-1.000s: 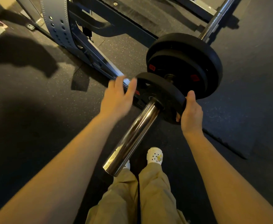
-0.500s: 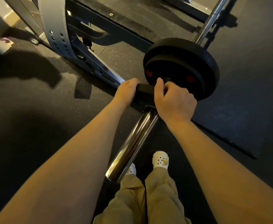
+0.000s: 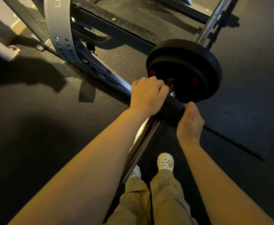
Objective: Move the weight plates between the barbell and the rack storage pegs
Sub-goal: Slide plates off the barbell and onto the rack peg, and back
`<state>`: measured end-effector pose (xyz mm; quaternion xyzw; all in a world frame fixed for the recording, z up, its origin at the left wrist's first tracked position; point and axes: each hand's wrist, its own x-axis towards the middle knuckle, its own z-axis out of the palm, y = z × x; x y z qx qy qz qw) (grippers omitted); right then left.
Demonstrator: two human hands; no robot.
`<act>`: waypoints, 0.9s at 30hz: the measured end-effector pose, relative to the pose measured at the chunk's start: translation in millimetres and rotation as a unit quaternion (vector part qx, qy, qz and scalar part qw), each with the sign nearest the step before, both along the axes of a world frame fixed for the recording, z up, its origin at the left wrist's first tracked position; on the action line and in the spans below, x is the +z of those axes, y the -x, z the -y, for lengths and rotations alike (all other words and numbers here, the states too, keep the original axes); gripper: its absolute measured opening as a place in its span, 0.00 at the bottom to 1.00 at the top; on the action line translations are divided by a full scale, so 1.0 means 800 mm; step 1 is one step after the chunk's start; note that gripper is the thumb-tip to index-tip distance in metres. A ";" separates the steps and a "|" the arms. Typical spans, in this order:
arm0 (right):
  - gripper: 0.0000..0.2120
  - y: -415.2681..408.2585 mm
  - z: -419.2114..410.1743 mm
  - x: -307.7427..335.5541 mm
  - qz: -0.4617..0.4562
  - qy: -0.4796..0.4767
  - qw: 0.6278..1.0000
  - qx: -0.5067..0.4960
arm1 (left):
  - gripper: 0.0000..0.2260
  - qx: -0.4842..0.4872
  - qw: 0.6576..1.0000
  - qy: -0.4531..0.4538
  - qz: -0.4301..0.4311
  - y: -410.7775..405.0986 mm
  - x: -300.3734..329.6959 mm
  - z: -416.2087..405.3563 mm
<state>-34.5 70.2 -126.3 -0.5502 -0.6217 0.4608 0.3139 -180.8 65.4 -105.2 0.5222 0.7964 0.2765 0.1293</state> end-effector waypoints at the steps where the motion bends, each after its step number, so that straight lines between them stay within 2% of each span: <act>1: 0.16 -0.001 -0.001 0.004 0.010 -0.002 1.000 0.017 | 0.17 -0.001 1.000 0.013 0.015 0.003 -0.001 0.000; 3: 0.16 0.001 -0.003 0.017 0.042 -0.006 0.997 0.059 | 0.19 0.005 0.998 0.033 0.057 0.011 -0.002 0.001; 4: 0.16 0.006 -0.005 0.025 0.069 -0.009 0.994 0.083 | 0.17 0.020 0.991 0.035 0.126 0.015 -0.001 0.003; 6: 0.18 0.025 -0.013 0.042 0.157 -0.040 0.977 0.138 | 0.13 0.060 0.953 0.034 0.296 0.026 0.003 0.012; 8: 0.20 0.047 -0.020 0.051 0.243 -0.101 0.948 0.180 | 0.12 0.094 0.914 0.062 0.390 0.037 0.003 0.023; 11: 0.22 0.061 -0.016 0.046 0.281 -0.219 0.922 0.152 | 0.12 0.131 0.893 0.101 0.418 0.041 0.006 0.027; 13: 0.22 0.059 -0.009 0.037 0.251 -0.280 0.919 0.121 | 0.12 0.158 0.883 0.114 0.428 0.041 0.008 0.026; 15: 0.21 0.055 -0.007 0.031 0.222 -0.292 0.924 0.105 | 0.12 0.170 0.879 0.119 0.428 0.040 0.010 0.025; 18: 0.19 0.045 -0.007 0.023 0.196 -0.278 0.936 0.096 | 0.11 0.145 0.903 0.114 0.388 0.035 0.010 0.024; 21: 0.18 0.019 -0.003 0.008 0.116 -0.186 0.972 0.082 | 0.14 0.079 0.949 0.025 0.305 0.025 0.004 0.036; 22: 0.17 0.008 -0.001 0.002 0.073 -0.127 0.987 0.073 | 0.15 0.042 0.965 -0.010 0.260 0.021 0.002 0.041; 24: 0.15 -0.007 0.005 -0.006 -0.015 0.011 0.999 0.036 | 0.16 -0.042 0.991 -0.040 0.117 0.014 0.001 0.049; 25: 0.14 -0.009 0.008 -0.008 -0.046 0.070 0.996 0.008 | 0.18 -0.076 0.995 -0.041 0.041 0.012 0.001 0.050; 27: 0.13 -0.008 0.012 -0.011 -0.085 0.124 0.988 -0.041 | 0.21 -0.104 0.993 -0.035 -0.036 0.011 0.004 0.050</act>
